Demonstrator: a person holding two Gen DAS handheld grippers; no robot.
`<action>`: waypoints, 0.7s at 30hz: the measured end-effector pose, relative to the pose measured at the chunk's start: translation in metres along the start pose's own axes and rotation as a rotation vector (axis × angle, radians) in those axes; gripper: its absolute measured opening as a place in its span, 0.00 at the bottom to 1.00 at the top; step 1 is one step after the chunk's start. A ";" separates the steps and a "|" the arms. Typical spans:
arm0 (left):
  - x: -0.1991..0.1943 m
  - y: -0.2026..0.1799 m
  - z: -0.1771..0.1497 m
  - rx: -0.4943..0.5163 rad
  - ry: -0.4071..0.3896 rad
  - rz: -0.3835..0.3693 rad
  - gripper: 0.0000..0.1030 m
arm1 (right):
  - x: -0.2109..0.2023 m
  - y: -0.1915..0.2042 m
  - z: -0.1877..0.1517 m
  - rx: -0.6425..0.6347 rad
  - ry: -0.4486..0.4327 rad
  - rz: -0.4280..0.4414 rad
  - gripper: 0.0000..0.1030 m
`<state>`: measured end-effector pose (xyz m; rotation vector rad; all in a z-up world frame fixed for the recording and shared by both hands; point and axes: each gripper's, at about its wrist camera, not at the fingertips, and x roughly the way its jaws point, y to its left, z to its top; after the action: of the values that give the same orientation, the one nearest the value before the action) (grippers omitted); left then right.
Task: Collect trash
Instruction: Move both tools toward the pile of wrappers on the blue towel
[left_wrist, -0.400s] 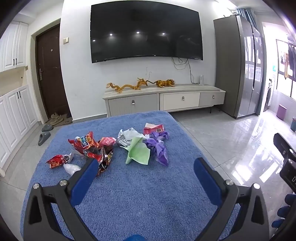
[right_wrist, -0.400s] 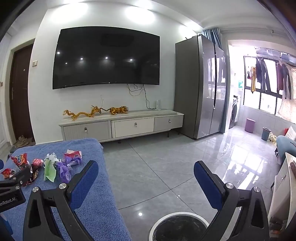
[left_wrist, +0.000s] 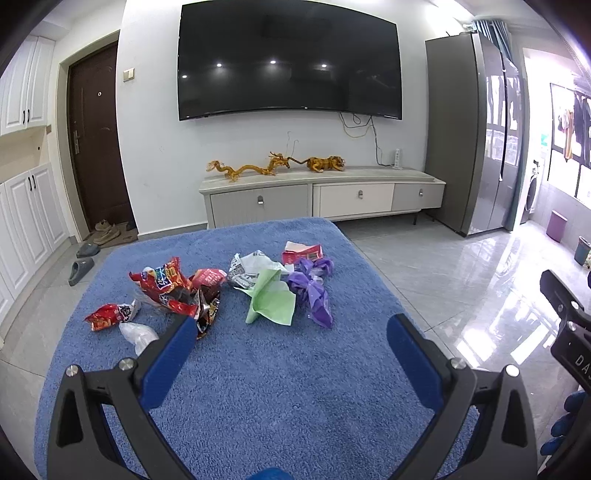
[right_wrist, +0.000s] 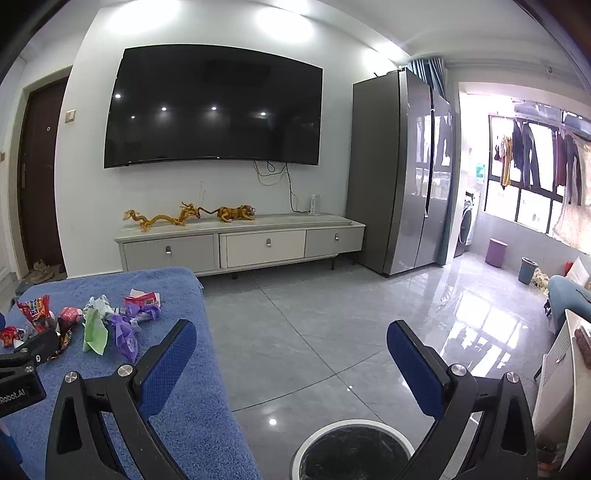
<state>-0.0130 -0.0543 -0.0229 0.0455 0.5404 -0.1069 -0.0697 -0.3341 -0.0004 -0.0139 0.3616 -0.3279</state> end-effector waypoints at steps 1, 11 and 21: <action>0.000 0.000 0.000 -0.001 0.001 -0.003 1.00 | 0.000 0.002 0.000 -0.003 0.001 0.000 1.00; 0.001 -0.001 -0.003 0.008 -0.017 -0.044 1.00 | -0.010 0.013 0.002 -0.029 -0.007 -0.031 1.00; 0.000 -0.002 -0.004 0.021 -0.031 -0.097 1.00 | -0.016 0.003 0.004 0.025 -0.027 -0.026 1.00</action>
<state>-0.0151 -0.0560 -0.0262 0.0378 0.5107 -0.2079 -0.0814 -0.3268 0.0088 0.0019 0.3308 -0.3577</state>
